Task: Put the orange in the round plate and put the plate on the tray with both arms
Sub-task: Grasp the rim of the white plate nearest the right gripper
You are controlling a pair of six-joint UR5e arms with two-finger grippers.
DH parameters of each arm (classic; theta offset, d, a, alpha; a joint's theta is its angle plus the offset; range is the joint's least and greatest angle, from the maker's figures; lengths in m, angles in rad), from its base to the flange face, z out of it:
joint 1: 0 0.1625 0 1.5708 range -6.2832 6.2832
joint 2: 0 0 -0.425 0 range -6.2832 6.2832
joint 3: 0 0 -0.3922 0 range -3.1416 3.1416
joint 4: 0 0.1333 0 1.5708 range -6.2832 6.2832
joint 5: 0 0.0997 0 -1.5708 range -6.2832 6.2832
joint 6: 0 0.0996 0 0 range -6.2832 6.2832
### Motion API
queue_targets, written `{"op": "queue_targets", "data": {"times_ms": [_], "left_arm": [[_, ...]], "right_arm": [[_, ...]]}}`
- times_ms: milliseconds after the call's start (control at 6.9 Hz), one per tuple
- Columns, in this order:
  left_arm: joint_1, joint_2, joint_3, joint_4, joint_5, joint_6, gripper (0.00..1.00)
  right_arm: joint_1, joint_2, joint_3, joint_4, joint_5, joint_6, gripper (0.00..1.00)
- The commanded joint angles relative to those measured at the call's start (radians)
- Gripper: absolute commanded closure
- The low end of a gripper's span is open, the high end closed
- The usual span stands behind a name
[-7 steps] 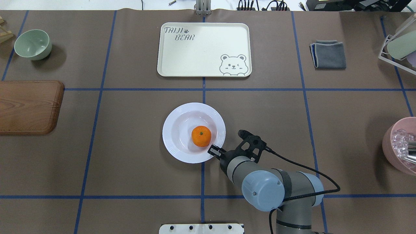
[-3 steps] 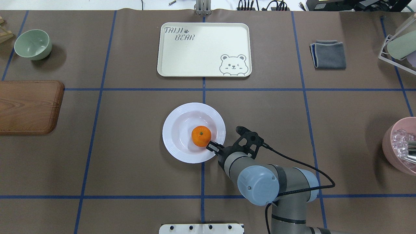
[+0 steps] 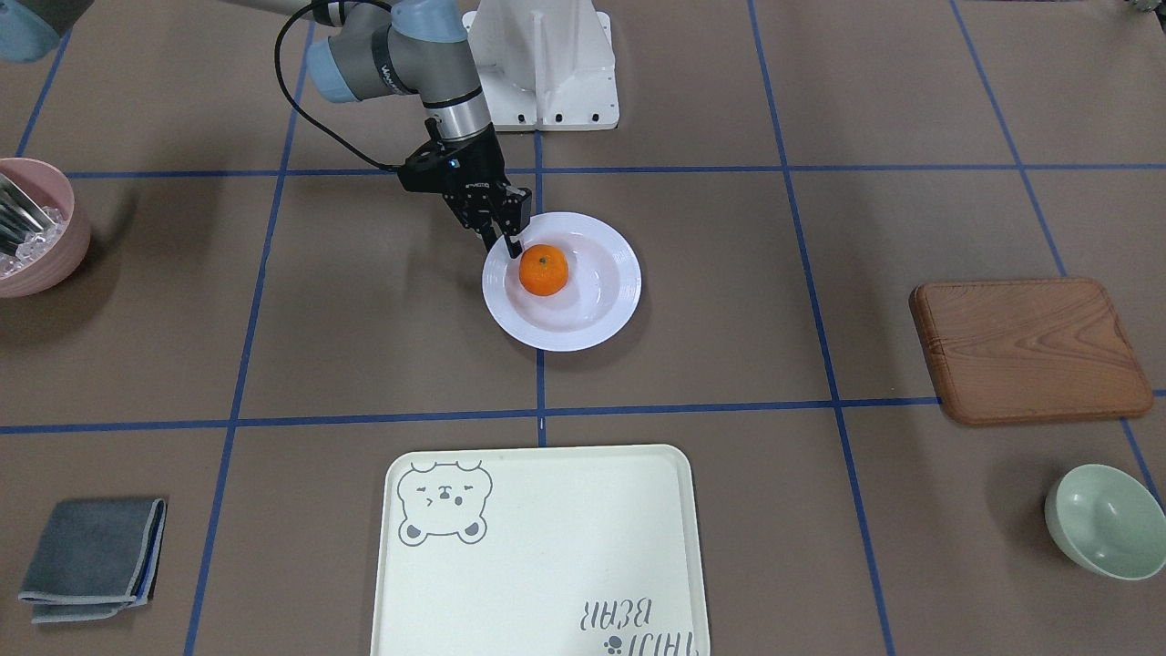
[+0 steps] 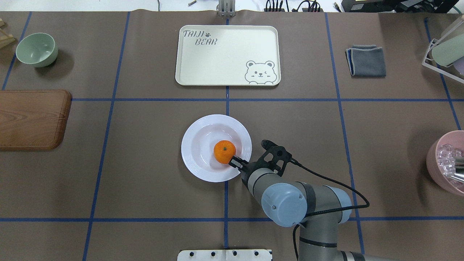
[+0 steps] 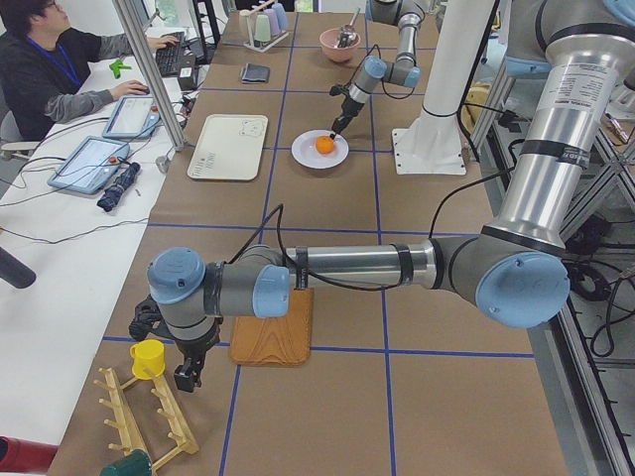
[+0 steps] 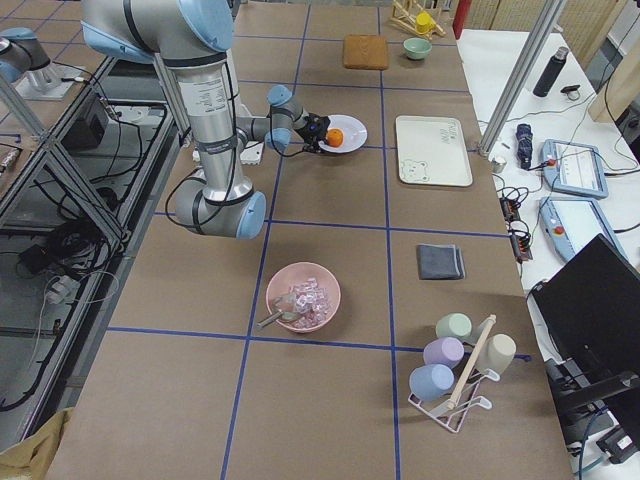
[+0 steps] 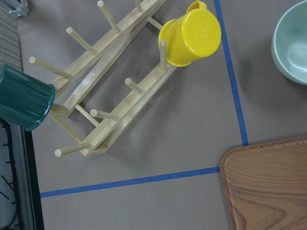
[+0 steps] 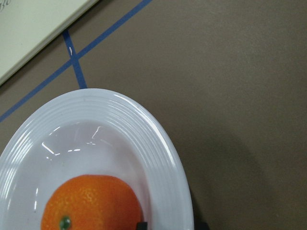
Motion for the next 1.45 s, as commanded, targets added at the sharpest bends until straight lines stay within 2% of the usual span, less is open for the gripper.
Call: {"op": "queue_targets", "data": {"times_ms": [0,1303], "left_arm": [[0.0,0.004,0.0,0.0,0.0,0.0,0.02],[0.0,0.011,-0.002,-0.002,-0.002,0.001,0.02]], "right_arm": [[0.012,0.017,-0.004,0.002,0.002,-0.001,0.56],[0.012,0.062,-0.076,-0.001,-0.002,0.004,0.56]]}}
